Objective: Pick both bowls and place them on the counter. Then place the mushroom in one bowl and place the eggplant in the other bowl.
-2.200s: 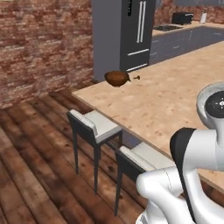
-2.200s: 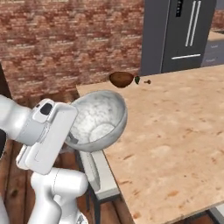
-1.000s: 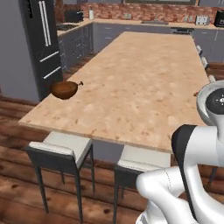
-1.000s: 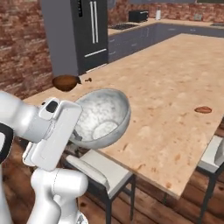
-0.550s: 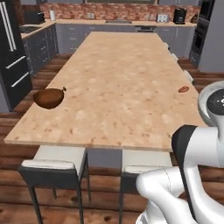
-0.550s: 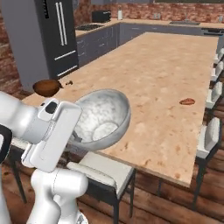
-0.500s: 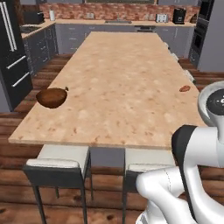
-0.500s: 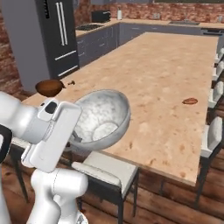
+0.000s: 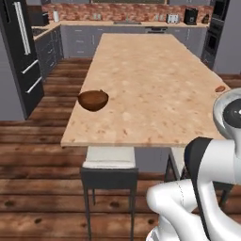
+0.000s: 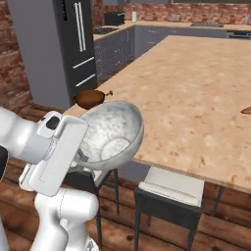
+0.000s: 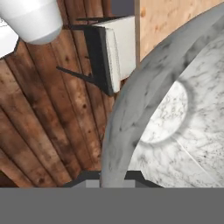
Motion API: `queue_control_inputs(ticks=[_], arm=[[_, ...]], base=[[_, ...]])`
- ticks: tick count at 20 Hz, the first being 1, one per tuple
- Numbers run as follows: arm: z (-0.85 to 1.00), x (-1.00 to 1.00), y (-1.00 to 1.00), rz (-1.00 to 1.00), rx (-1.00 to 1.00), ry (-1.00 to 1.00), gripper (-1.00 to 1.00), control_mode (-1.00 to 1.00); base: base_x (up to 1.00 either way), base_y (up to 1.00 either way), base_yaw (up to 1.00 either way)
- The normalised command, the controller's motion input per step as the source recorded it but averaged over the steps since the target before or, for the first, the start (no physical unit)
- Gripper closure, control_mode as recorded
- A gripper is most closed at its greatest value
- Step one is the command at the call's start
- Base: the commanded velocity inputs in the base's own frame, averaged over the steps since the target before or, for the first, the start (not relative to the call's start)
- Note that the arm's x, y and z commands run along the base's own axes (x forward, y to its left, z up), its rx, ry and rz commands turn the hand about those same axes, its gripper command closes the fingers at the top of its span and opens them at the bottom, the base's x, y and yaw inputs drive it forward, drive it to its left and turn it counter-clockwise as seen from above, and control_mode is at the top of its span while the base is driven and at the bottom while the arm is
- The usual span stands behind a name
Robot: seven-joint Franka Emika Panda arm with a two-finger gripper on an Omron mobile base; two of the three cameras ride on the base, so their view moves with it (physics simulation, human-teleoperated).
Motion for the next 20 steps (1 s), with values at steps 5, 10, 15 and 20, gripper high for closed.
queue_control_inputs(ticks=[5, 10, 15, 20], arm=[[0.0, 0.0, 0.0, 0.0, 0.0, 0.0, 1.0, 1.0], [0.0, 0.0, 0.0, 0.0, 0.0, 0.0, 1.0, 1.0], [0.0, 0.0, 0.0, 0.0, 0.0, 0.0, 1.0, 1.0], [0.0, 0.0, 0.0, 0.0, 0.0, 0.0, 1.0, 1.0]], base=[[0.0, 1.0, -0.17], [0.01, 1.0, -0.19], [0.27, 1.0, -0.22], [0.54, 1.0, -0.27]])
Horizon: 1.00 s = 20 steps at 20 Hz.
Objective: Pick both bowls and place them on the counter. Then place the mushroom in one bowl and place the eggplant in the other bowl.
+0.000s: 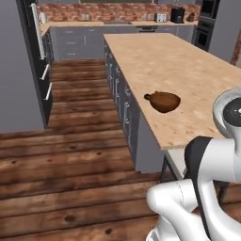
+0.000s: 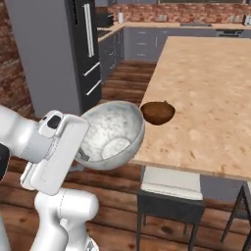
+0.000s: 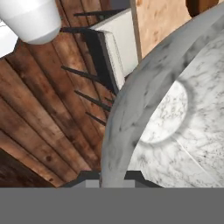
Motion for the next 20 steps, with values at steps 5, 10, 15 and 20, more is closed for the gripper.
queue_control_inputs(ticks=[5, 10, 15, 20], arm=[[0.0, 0.0, 0.0, 0.0, 0.0, 0.0, 1.0, 1.0], [0.0, 0.0, 0.0, 0.0, 0.0, 0.0, 1.0, 1.0], [0.0, 0.0, 0.0, 0.0, 0.0, 0.0, 1.0, 1.0], [0.0, 0.0, 0.0, 0.0, 0.0, 0.0, 1.0, 1.0]], base=[[0.69, 1.0, -0.3], [0.91, 0.9, -0.36], [0.8, 0.77, -0.45], [0.65, 0.69, -0.5]])
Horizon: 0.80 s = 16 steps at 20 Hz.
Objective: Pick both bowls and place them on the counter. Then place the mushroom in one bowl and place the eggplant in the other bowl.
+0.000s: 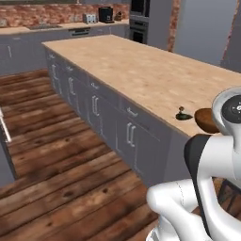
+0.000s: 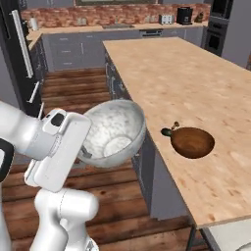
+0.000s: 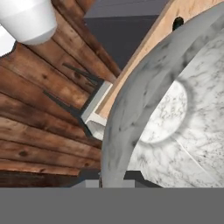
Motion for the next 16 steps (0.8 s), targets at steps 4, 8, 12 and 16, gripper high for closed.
queue_control_inputs(ticks=[4, 8, 12, 16], arm=[[0.0, 0.0, 0.0, 0.0, 0.0, 0.0, 1.0, 1.0], [0.0, 0.0, 0.0, 0.0, 0.0, 0.0, 1.0, 1.0], [0.0, 0.0, 0.0, 0.0, 0.0, 0.0, 1.0, 1.0], [0.0, 0.0, 0.0, 0.0, 0.0, 0.0, 1.0, 1.0]], base=[[0.63, 0.67, -0.52], [0.61, 0.68, -0.51], [0.57, 0.64, -0.53], [0.45, 0.62, -0.53]])
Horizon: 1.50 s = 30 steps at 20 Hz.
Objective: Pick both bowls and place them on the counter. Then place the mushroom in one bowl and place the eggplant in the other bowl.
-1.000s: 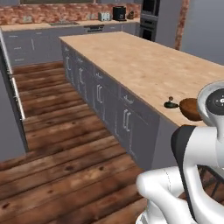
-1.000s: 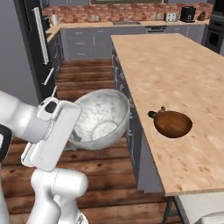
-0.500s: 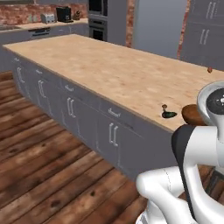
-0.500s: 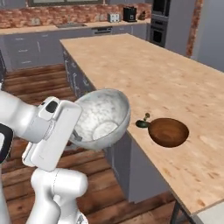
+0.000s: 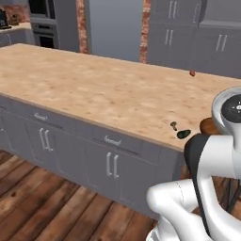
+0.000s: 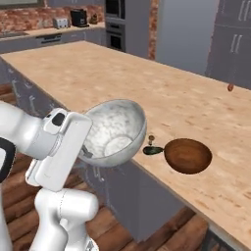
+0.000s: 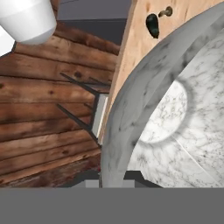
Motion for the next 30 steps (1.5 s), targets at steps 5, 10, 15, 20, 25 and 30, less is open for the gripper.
queue_control_inputs(ticks=[5, 10, 15, 20, 25, 30], arm=[[0.0, 0.0, 0.0, 0.0, 0.0, 0.0, 1.0, 1.0], [0.0, 0.0, 0.0, 0.0, 0.0, 0.0, 1.0, 1.0], [0.0, 0.0, 0.0, 0.0, 0.0, 0.0, 1.0, 1.0], [0.0, 0.0, 0.0, 0.0, 0.0, 0.0, 1.0, 1.0], [0.0, 0.0, 0.0, 0.0, 0.0, 0.0, 1.0, 1.0], [0.0, 0.0, 0.0, 0.0, 0.0, 0.0, 1.0, 1.0]], base=[[0.44, 0.44, -0.51], [0.52, 0.09, -0.46], [0.51, 0.15, -0.46], [0.59, 0.18, -0.29], [0.57, 0.4, -0.27], [0.48, 0.65, -0.3]])
